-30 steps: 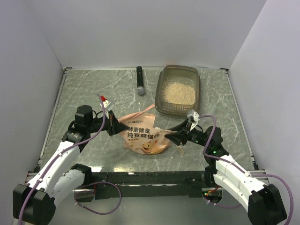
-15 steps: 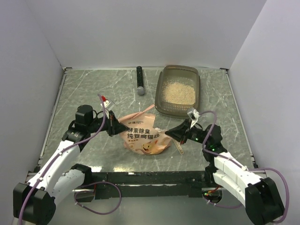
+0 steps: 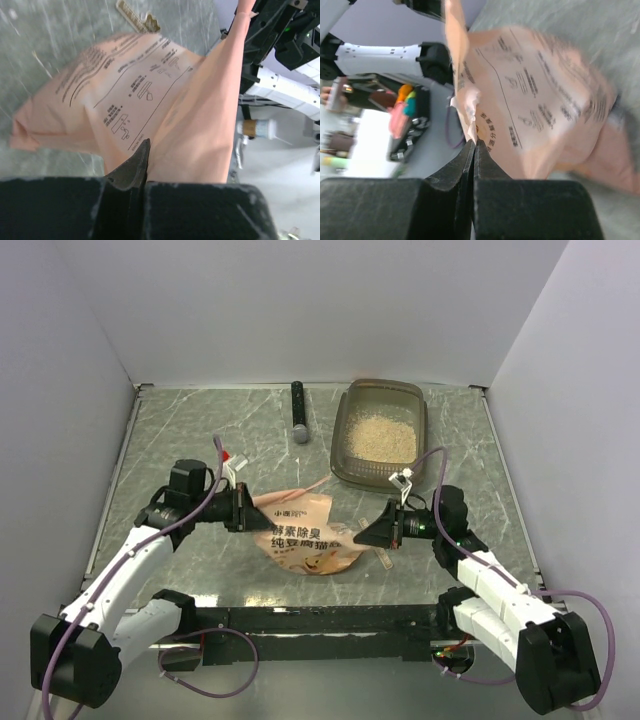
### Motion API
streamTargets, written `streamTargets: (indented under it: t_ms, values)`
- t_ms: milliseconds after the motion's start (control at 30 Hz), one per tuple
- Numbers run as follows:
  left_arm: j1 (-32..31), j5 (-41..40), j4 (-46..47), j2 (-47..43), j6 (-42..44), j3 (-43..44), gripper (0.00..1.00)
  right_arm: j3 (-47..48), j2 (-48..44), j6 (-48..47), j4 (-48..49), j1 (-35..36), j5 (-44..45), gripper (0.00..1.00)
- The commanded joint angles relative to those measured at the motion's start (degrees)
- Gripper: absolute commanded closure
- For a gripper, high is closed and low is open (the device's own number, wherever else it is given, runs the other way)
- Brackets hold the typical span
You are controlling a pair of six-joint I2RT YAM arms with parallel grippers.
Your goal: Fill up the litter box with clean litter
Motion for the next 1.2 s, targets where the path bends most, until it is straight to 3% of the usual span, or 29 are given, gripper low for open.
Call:
streamTargets:
  t_ms: [0, 300, 433, 600, 633, 667, 733, 900, 933, 1167]
  values:
    - [0.5, -0.6, -7.4, 0.9, -2.7, -2.4, 0.99, -0.5, -2.2, 3.3, -13.3, -0.5, -3.1, 1.00]
    - [0.5, 0.9, -15.4, -3.0, -1.1, -8.1, 0.99, -7.5, -2.2, 12.1, -13.3, -0.6, -0.6, 1.00]
    - [0.6, -1.1, -20.1, -5.1, 0.7, -8.8, 0.99, -7.1, -2.5, 10.3, -19.2, -0.6, 1.6, 1.00]
    - [0.6, -1.6, -19.5, -5.2, 0.7, -9.2, 0.99, -7.1, -3.7, 10.4, -20.7, -0.7, 2.8, 1.00]
    - [0.6, -1.2, -18.6, -4.5, 0.8, -9.4, 0.99, -6.7, -4.3, 9.8, -21.1, -0.6, 3.2, 0.84]
    - [0.6, -0.4, -18.3, -4.2, 0.9, -9.5, 0.99, -5.1, -5.6, 8.9, -22.5, -0.6, 3.7, 0.74]
    - [0.5, -0.7, -18.4, -3.7, 1.3, -9.3, 0.99, -2.7, -7.3, 4.6, -26.8, -0.6, 6.1, 0.60]
    - [0.6, -0.9, -18.7, -3.7, 1.4, -8.9, 0.99, 5.2, -10.6, -2.2, -29.9, 0.7, 10.2, 0.53]
    - [0.5, -0.9, -18.6, -3.6, 1.3, -8.9, 0.99, 9.6, -10.0, -4.4, -35.0, 1.6, 15.7, 0.53]
    - [0.6, -1.5, -18.8, -3.2, 1.3, -7.8, 0.99, 22.3, -3.0, -15.3, -39.3, 13.3, 29.7, 0.49]
